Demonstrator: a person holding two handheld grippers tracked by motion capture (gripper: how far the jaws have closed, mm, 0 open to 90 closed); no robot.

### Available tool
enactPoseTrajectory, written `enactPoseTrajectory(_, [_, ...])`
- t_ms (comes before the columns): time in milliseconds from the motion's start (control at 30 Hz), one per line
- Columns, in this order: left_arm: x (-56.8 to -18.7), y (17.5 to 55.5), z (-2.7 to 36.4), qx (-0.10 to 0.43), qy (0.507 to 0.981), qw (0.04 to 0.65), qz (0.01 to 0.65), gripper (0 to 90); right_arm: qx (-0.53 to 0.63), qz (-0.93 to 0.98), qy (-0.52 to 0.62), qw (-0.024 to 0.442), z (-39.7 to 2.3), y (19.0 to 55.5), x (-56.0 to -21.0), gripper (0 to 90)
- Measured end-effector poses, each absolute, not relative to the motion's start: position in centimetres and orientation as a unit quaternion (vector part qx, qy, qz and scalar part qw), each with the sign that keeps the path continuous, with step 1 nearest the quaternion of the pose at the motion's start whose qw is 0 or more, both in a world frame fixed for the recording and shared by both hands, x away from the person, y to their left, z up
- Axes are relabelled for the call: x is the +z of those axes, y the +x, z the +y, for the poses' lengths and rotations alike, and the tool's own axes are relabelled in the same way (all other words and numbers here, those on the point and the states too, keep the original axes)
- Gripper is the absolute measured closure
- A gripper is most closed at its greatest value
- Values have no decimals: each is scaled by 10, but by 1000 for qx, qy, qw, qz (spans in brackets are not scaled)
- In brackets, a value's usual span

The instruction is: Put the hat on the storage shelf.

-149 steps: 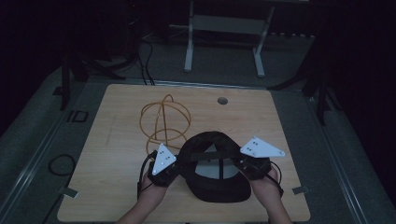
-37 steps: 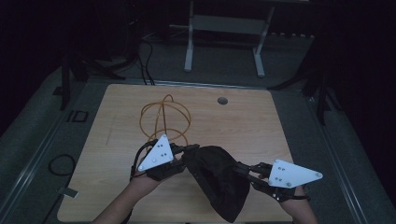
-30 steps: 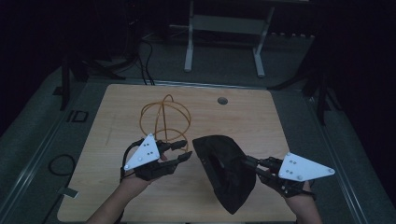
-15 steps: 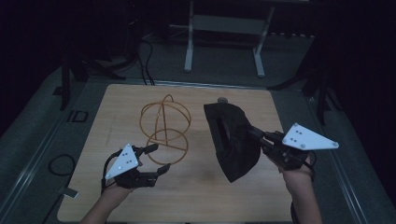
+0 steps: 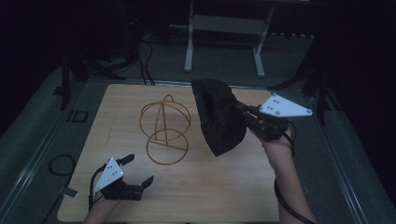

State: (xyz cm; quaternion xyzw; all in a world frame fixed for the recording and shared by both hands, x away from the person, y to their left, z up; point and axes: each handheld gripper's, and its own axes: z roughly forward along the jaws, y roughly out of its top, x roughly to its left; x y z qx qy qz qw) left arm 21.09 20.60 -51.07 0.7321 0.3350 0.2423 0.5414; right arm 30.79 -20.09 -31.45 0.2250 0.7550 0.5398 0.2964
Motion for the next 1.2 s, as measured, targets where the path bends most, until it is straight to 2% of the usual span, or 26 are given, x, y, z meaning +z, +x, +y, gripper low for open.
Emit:
enactPoseTrajectory(133, [-523,201,212,248,723,544,346,8,539,754,230,297,-186,320,-306,882])
enactPoseTrajectory(400, [-525,197,218,267,712,550,345,8,530,772,215,277,-143,334,-300,882])
enactPoseTrajectory(833, [-535,198,217,271,715,546,341,8,513,811,179,216,-86,348,-326,881])
enactPoseTrajectory(1200, [-535,199,224,270,710,551,346,8,509,822,178,184,-60,359,-335,879])
